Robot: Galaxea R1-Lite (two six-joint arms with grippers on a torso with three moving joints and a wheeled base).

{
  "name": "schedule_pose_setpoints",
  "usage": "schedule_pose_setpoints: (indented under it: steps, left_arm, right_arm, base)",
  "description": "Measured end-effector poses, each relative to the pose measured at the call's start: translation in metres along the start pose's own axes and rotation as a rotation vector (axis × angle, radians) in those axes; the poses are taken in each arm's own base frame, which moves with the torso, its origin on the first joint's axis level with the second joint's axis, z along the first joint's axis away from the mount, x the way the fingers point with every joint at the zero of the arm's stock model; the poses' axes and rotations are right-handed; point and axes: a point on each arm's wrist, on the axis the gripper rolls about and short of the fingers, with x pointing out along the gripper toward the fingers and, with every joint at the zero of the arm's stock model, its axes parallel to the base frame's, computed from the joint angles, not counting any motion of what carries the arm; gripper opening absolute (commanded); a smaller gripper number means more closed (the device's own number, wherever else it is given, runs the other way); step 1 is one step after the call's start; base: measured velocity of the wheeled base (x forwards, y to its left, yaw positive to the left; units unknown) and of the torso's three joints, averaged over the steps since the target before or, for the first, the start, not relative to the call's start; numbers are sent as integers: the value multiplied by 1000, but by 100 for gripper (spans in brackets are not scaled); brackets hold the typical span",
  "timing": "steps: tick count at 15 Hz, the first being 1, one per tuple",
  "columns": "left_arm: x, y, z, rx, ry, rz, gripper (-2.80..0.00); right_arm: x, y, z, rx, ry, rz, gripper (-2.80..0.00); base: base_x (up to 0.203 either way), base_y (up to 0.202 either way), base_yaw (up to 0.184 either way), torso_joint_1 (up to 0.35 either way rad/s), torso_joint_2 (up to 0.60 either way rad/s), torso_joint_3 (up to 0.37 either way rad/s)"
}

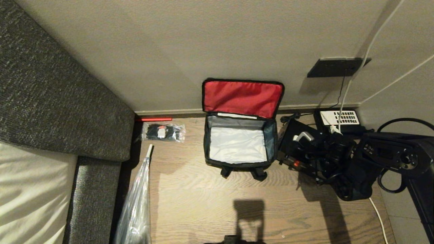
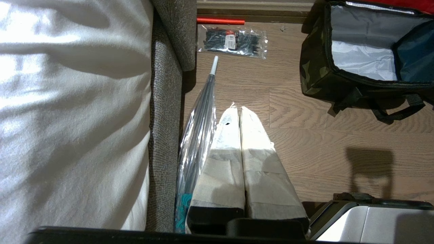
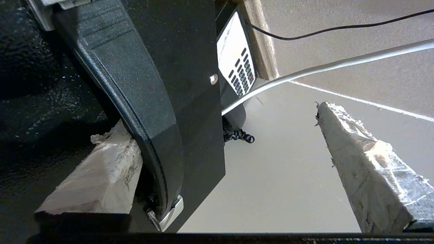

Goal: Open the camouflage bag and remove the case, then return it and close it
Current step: Grip the handle again

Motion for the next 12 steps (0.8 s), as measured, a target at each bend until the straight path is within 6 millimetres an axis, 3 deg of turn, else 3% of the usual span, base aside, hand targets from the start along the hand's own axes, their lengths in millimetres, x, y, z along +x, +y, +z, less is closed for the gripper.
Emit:
schedule_pose_setpoints:
  steps: [1, 2, 12]
  left_arm:
    - [0, 0, 0, 0, 0, 0, -280]
    - [0, 0, 0, 0, 0, 0, -280]
    - [0, 0, 0, 0, 0, 0, -280]
  right_arm:
    - [0, 1, -1, -1, 4, 2, 0]
    - [1, 3, -3, -3, 7, 5, -280]
    - [-2, 8, -8, -23, 28, 35, -280]
  base:
    - [0, 0, 0, 0, 0, 0]
    - [0, 0, 0, 0, 0, 0]
    - [0, 0, 0, 0, 0, 0]
